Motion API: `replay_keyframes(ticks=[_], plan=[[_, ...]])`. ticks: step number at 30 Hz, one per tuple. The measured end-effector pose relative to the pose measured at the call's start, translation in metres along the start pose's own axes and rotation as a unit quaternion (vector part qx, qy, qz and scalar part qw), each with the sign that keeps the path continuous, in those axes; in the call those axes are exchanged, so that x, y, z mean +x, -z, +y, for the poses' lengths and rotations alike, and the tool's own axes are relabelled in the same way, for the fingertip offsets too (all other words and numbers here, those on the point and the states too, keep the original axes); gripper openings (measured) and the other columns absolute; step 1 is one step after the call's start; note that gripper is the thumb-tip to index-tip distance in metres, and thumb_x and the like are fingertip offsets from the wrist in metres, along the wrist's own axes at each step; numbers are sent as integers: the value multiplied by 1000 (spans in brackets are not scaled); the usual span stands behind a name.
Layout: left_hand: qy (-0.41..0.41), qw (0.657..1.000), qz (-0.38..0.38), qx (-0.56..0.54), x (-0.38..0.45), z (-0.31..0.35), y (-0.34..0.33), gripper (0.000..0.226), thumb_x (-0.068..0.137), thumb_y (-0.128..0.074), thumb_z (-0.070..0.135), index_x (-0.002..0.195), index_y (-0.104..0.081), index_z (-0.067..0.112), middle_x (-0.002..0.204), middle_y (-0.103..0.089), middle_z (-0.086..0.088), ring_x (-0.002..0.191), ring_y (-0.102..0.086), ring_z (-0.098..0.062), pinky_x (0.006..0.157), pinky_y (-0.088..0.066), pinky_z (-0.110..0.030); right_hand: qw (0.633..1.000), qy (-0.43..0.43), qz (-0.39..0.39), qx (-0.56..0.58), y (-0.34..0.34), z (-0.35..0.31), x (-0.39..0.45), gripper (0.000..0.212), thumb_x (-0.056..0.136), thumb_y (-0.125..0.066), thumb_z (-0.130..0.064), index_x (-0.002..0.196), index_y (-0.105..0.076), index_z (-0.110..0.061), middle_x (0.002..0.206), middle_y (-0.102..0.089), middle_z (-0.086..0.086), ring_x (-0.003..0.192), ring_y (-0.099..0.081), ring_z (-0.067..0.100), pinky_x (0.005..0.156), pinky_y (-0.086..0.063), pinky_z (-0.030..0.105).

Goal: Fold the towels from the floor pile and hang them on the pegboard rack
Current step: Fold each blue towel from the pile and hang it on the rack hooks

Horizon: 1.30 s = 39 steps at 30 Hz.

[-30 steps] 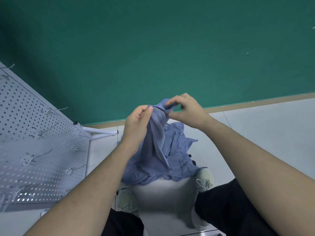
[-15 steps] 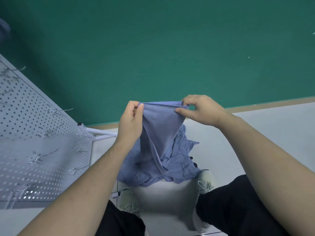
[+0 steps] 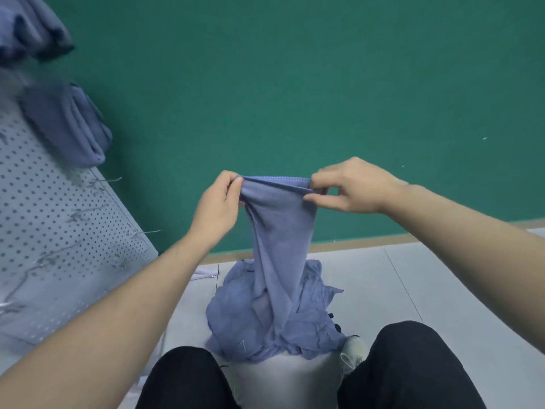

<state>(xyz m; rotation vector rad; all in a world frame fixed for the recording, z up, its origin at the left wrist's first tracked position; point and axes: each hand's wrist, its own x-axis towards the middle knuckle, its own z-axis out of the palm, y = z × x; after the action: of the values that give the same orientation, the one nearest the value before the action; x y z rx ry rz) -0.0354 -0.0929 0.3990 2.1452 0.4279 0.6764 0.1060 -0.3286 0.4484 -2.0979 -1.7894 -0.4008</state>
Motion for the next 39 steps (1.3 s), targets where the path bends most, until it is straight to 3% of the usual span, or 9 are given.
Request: replay_keyframes(ticks=[4, 8, 13, 17, 20, 25, 30, 36, 39], plan=[[9, 999, -20, -30, 8, 39, 26, 25, 107, -42, 28, 89, -53, 13, 83, -60, -1, 79, -63, -22, 88, -56, -50, 999, 29, 35, -13, 42, -24, 18, 29, 96, -57, -41, 75, -52, -21, 60, -53, -6, 52, -46, 24, 51, -37, 26], [32, 997, -15, -67, 8, 80, 53, 28, 99, -41, 45, 80, -50, 25, 83, -54, 3, 82, -52, -17, 94, -52, -51, 985, -100, 73, 120, 78, -44, 33, 40, 94, -68, -39, 73, -36, -25, 57, -38, -8, 53, -31, 12, 52, -30, 27], [80, 980, -8, -180, -8, 142, 71, 31, 104, -32, 39, 87, -49, 19, 84, -54, 2, 76, -48, -17, 74, -46, -35, 931, -207, 81, 289, 115, -69, 46, 35, 91, -73, -27, 86, -39, -23, 74, -46, -8, 57, -38, 2, 51, -35, 16], [110, 963, -57, -241, -24, 180, 81, 48, 100, -36, 63, 91, -64, 25, 73, -69, 8, 59, -61, -11, 59, -47, -25, 854, -291, 106, 419, 133, -86, 53, 52, 91, -73, -24, 131, -40, -27, 83, -65, 1, 63, -64, 9, 56, -53, 25], [101, 947, -100, -287, -33, 185, 87, 28, 92, -70, 36, 114, -61, 21, 104, -75, 1, 86, -71, -16, 71, -56, -35, 818, -326, 129, 456, 141, -92, 56, 74, 88, -75, -24, 147, -30, -33, 101, -74, 11, 87, -75, 21, 82, -60, 38], [119, 912, -86, -382, -41, 188, 89, 39, 90, -68, 5, 126, -57, 14, 117, -73, -5, 96, -73, -18, 71, -59, -32, 765, -393, 142, 490, 139, -94, 57, 76, 78, -83, -33, 142, -46, -20, 127, -65, 9, 106, -68, 19, 94, -55, 36], [125, 890, -47, -435, -38, 193, 85, 28, 95, -63, 4, 121, -59, 14, 112, -74, -5, 96, -73, -17, 76, -59, -30, 604, -411, 42, 682, 140, -109, 47, 43, 92, -67, -39, 121, -69, -7, 115, -73, 9, 102, -71, 24, 91, -56, 36], [167, 875, -47, -452, -40, 190, 85, 24, 102, -57, 20, 125, -57, 23, 115, -74, -5, 97, -74, -18, 74, -59, -34, 655, -412, -75, 629, 131, -109, 27, 26, 94, -59, -33, 75, -70, -19, 83, -63, -2, 79, -61, 15, 85, -50, 29], [192, 878, -56, -435, -42, 186, 87, 25, 102, -56, 22, 127, -59, 20, 112, -75, -6, 93, -75, -19, 69, -60, -33, 689, -403, -38, 600, 128, -116, 25, 16, 99, -57, -26, 86, -65, -20, 88, -69, -1, 82, -66, 16, 83, -55, 31]])
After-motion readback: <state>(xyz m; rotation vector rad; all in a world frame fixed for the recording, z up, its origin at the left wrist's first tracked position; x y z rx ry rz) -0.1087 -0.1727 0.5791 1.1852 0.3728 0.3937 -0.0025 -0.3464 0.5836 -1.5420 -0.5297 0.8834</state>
